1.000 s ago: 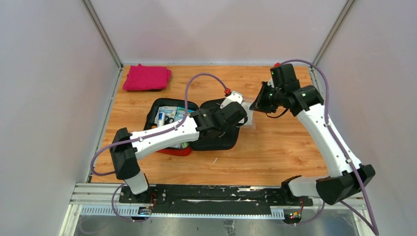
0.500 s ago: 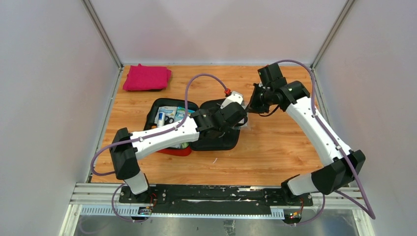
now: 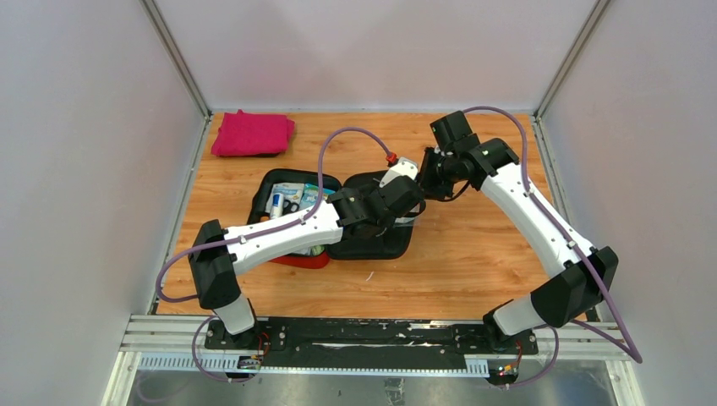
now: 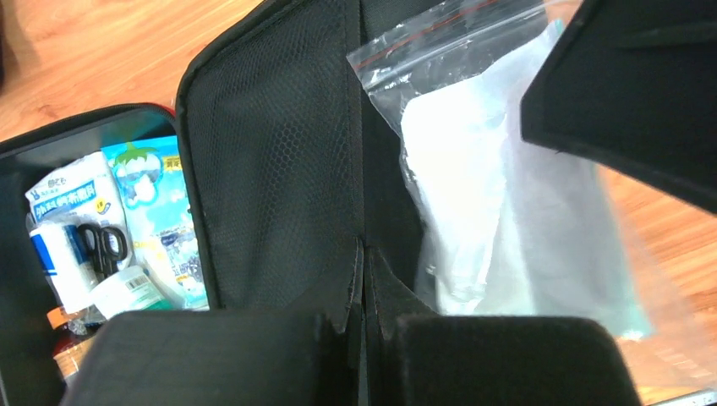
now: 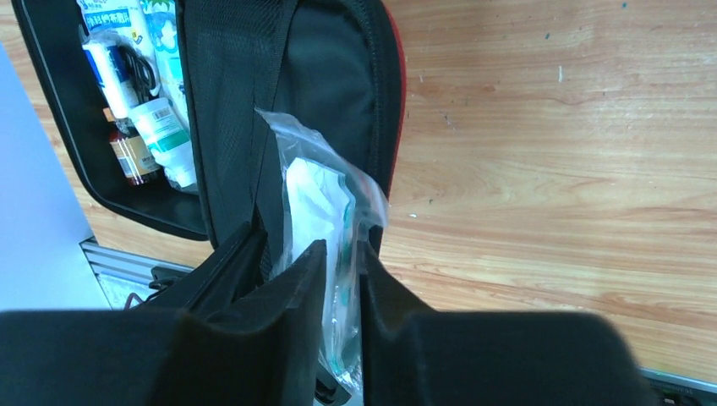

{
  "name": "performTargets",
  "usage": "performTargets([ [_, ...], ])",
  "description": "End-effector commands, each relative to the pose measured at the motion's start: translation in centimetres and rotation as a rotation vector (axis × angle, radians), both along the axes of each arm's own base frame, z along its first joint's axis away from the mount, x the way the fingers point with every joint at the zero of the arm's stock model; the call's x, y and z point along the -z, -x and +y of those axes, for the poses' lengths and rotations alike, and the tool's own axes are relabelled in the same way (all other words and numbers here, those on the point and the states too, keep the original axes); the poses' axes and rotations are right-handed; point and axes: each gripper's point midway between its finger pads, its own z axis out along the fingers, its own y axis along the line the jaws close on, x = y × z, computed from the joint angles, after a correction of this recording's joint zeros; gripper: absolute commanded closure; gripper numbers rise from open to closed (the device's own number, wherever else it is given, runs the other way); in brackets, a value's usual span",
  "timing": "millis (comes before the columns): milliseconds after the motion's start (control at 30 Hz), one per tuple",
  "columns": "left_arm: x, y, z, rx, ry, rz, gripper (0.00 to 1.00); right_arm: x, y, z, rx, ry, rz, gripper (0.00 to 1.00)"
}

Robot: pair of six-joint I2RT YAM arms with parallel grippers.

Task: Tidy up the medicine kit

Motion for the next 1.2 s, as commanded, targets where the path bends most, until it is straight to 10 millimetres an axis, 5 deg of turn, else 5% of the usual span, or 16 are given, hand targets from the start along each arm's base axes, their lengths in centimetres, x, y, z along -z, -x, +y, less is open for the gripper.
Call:
performTargets([
  [0, -0.8, -0.4, 0.4, -0.022, 0.023, -0.025, 1.0, 0.4, 0.8, 0.7, -0.015, -0.013, 0.034, 0.73],
  [233, -0.7, -0.4, 0.4, -0.02, 0.017, -0.023, 1.0, -0.6, 1.4, 0.4, -0.013, -0.032, 0.001, 0.67],
  [400, -0.9, -0.5, 0.5, -0.022, 0.023, -0.025, 1.0, -1.3, 1.7, 0.5, -0.03, -0.066, -0.038, 0.81],
  [1167, -1.1, -0.3, 0.5, -0.02, 0.029, -0.025, 1.0, 2.0, 2.5, 3.3, -0.113, -0.157, 0.082, 0.9],
])
